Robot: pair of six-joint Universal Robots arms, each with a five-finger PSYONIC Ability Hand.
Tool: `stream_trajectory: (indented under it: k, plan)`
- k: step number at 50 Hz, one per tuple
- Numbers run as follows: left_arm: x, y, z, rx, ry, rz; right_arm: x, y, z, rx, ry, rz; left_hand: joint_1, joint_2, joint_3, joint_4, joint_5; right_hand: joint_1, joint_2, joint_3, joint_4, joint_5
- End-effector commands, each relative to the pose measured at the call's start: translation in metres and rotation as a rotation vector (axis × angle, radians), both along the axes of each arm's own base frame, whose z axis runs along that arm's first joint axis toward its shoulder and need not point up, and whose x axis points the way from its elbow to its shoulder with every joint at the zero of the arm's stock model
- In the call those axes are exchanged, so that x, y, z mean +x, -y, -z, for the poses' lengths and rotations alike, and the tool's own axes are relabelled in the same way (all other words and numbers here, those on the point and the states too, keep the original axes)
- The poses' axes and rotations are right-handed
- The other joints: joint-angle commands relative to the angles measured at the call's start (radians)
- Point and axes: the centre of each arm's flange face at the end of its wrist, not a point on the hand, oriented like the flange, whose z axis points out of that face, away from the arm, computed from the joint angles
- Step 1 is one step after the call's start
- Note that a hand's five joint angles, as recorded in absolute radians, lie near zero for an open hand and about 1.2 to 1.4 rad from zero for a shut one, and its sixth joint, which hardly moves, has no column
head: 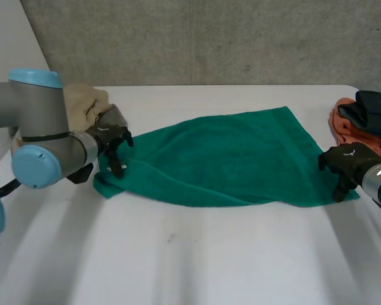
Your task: Fold the laundry.
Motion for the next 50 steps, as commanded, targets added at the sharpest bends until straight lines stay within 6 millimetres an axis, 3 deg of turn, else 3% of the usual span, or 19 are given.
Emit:
stream_trajectory:
  k: [1, 8, 21, 24, 26, 28, 35, 41, 50]
  plan:
    - [-0.012, 0.008, 0.009, -0.032, 0.073, 0.062, 0.001, -0.001, 0.005, -0.009, -0.009, -0.006, 0.087, 0.102, 0.103, 0.106, 0.099, 0.088, 0.104, 0.100, 0.100, 0.088]
    - [-0.021, 0.013, 0.017, -0.040, 0.092, 0.090, 0.005, -0.002, 0.007, -0.009, -0.015, -0.008, 0.117, 0.132, 0.133, 0.136, 0.128, 0.088, 0.104, 0.100, 0.100, 0.088]
    - [-0.036, 0.003, 0.034, -0.020, 0.143, 0.151, 0.004, 0.001, 0.009, -0.023, -0.023, -0.007, 0.237, 0.252, 0.253, 0.256, 0.249, 0.088, 0.104, 0.100, 0.100, 0.088]
    - [-0.036, 0.003, 0.033, -0.026, 0.151, 0.151, 0.004, 0.001, 0.009, -0.024, -0.025, -0.006, 0.445, 0.459, 0.461, 0.463, 0.456, 0.088, 0.104, 0.100, 0.100, 0.088]
    - [-0.037, 0.002, 0.028, -0.039, 0.158, 0.139, 0.004, 0.001, 0.009, -0.027, -0.024, -0.006, 0.829, 0.844, 0.845, 0.848, 0.840, 0.088, 0.104, 0.100, 0.100, 0.088]
    - [-0.037, 0.001, 0.022, -0.053, 0.161, 0.127, 0.003, 0.002, 0.007, -0.031, -0.024, -0.005, 0.991, 1.005, 1.007, 1.009, 1.002, 0.088, 0.104, 0.100, 0.100, 0.088]
    - [-0.034, 0.000, -0.008, -0.125, 0.174, 0.058, 0.004, 0.000, 0.003, -0.038, -0.021, -0.004, 0.991, 1.006, 1.007, 1.010, 1.003, 0.091, 0.107, 0.103, 0.103, 0.091]
    - [-0.028, -0.031, -0.067, -0.173, 0.118, 0.091, 0.005, -0.009, -0.016, -0.065, -0.017, -0.012, 0.991, 1.006, 1.007, 1.010, 1.003, 0.062, 0.078, 0.073, 0.074, 0.062]
    - [-0.014, -0.084, -0.122, -0.231, 0.094, 0.133, 0.024, -0.036, -0.035, -0.010, 0.103, -0.009, 0.991, 1.006, 1.007, 1.010, 1.003, -0.096, -0.081, -0.085, -0.085, -0.097]
